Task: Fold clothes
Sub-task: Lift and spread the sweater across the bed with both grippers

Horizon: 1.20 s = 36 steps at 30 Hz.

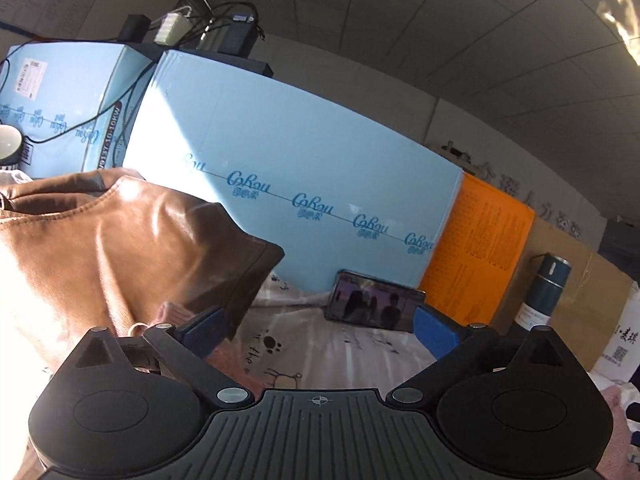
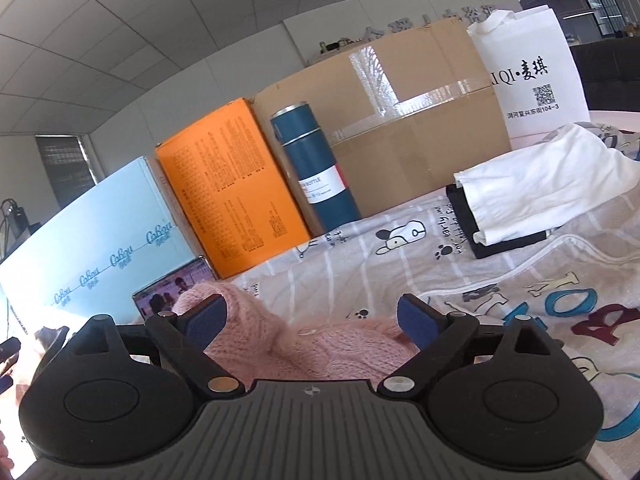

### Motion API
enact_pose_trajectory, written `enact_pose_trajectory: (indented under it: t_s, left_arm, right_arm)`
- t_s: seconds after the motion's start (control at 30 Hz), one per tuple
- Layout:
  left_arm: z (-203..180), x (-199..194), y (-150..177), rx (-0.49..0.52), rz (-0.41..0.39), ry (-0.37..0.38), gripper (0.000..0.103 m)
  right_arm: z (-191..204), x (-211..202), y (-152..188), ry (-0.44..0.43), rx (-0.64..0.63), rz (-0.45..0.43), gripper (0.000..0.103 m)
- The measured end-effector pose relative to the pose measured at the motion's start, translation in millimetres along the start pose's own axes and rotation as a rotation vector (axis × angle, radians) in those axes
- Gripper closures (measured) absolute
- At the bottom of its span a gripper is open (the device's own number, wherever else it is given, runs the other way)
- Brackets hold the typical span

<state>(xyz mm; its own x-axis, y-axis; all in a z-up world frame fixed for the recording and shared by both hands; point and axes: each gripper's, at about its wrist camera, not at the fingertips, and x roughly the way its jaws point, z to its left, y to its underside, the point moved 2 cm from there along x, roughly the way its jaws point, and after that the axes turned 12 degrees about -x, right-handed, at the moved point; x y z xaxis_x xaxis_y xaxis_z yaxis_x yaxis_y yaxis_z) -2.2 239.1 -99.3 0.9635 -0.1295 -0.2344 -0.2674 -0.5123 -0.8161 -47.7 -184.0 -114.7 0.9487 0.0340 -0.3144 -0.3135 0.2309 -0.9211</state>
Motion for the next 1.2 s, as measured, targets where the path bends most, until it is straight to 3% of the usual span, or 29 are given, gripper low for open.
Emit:
enact_pose_trajectory:
  t_s: [0.13, 0.3, 0.37, 0.4, 0.43, 0.53, 0.6, 0.83, 0.97, 1.07, 1.2]
  left_arm:
    - [-11, 19, 17, 0.042, 0.175, 0.026, 0.002]
    - [-16, 35, 40, 0.075, 0.301, 0.011, 0.002]
    - [-15, 39, 44, 0.082, 0.314, -0.006, 0.002]
    - [-14, 40, 45, 0.080, 0.317, -0.013, 0.003]
    - [-14, 40, 45, 0.081, 0.320, -0.012, 0.003]
    - [-15, 40, 48, 0.087, 0.327, -0.004, 0.003]
    - [-17, 39, 50, 0.099, 0.334, 0.014, 0.003]
    - [-28, 36, 56, 0.143, 0.350, 0.069, 0.004]
    - [-30, 36, 58, 0.155, 0.355, 0.075, 0.004]
    - [-31, 36, 59, 0.163, 0.356, 0.068, 0.004]
    - [-30, 36, 58, 0.174, 0.348, 0.036, 0.003]
  right_arm:
    - [-7, 19, 2, 0.049, -0.015, 0.130, 0.008]
    - [-4, 39, 13, 0.028, -0.056, 0.254, 0.010]
    - [2, 41, 17, 0.039, -0.091, 0.265, 0.018]
    - [5, 41, 19, 0.046, -0.110, 0.266, 0.032]
    - [7, 41, 20, 0.052, -0.130, 0.262, 0.046]
    - [11, 37, 20, 0.034, -0.155, 0.236, 0.073]
    - [13, 32, 15, 0.016, -0.166, 0.204, 0.082]
    - [31, 13, -33, -0.030, -0.201, 0.001, 0.087]
    - [36, 8, -65, 0.032, -0.229, -0.140, 0.091]
    - [27, 11, -76, 0.070, -0.203, -0.153, 0.091]
    - [8, 24, -59, 0.153, -0.202, -0.082, 0.091]
